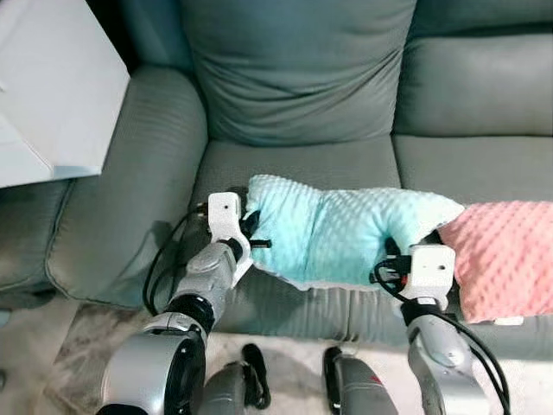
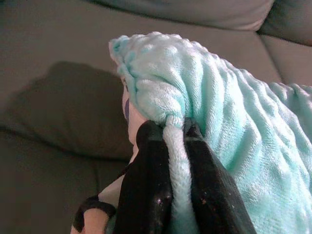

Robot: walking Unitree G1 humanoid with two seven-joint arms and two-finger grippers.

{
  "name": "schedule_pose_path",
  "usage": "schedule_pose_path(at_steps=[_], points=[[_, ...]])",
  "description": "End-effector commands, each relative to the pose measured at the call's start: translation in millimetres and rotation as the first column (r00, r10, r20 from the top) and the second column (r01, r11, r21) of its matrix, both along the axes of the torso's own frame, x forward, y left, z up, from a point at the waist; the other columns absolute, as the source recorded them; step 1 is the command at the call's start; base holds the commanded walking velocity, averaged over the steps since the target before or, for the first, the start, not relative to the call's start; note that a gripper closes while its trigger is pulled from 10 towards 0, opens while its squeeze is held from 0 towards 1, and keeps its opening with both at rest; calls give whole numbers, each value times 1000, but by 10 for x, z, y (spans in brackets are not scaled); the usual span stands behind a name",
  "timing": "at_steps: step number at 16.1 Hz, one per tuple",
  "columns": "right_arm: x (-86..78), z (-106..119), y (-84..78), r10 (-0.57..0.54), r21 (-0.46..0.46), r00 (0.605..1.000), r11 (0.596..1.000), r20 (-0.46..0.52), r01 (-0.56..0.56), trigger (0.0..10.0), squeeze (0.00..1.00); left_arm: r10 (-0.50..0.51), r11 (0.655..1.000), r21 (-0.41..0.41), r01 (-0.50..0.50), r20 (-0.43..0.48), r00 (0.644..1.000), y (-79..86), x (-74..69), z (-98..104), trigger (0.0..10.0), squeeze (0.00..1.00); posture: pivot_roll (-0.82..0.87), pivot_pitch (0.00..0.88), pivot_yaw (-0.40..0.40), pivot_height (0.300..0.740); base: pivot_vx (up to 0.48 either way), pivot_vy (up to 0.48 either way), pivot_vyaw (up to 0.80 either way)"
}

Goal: Move the pillow to the sofa

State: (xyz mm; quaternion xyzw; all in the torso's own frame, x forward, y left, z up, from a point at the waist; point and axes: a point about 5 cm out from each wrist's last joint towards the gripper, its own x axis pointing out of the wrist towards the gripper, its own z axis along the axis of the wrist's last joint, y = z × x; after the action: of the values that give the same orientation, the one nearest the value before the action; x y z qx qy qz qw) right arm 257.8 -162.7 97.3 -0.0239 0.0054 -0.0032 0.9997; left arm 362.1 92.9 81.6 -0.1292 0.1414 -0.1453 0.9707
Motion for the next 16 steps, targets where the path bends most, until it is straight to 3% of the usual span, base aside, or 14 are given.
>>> schedule_pose_path(at_steps=[1, 3, 6, 7, 8, 16], points=[[-39, -12, 50, 3, 10, 1000, 1000, 9, -3, 10000, 0, 14, 1000, 20, -13, -50, 999, 50, -53, -111, 10000, 0, -187, 383, 151, 740, 0, 0, 0], [-40, -51, 61, 4, 11, 1000, 1000, 3, -4, 10000, 0, 25, 998, 56, -24, -15, 1000, 80, -17, -56, 10000, 0, -183, 385, 155, 740, 0, 0, 0], [-21, -197, -46, -16, -9, 999, 1000, -32, 16, 10000, 0, 143, 987, 76, -143, 15, 990, 264, 40, 11, 10000, 0, -176, 392, 160, 740, 0, 0, 0], [-11, -231, -75, -23, 6, 999, 1000, -40, 24, 10000, 0, 161, 984, 71, -162, 9, 987, 297, 33, -4, 10000, 216, -174, 394, 160, 740, 0, 0, 0], [1, -252, -100, -28, 4, 999, 1000, -43, 28, 10000, 1000, 175, 982, 75, -175, 7, 985, 321, 22, -23, 10000, 1000, -169, 399, 160, 740, 0, 0, 0], [17, -437, -142, -50, -8, 995, 999, -83, 49, 10000, 1000, 192, 972, 139, -190, -1, 981, 356, -64, -152, 10000, 1000, -156, 411, 165, 740, 0, 0, 0]])
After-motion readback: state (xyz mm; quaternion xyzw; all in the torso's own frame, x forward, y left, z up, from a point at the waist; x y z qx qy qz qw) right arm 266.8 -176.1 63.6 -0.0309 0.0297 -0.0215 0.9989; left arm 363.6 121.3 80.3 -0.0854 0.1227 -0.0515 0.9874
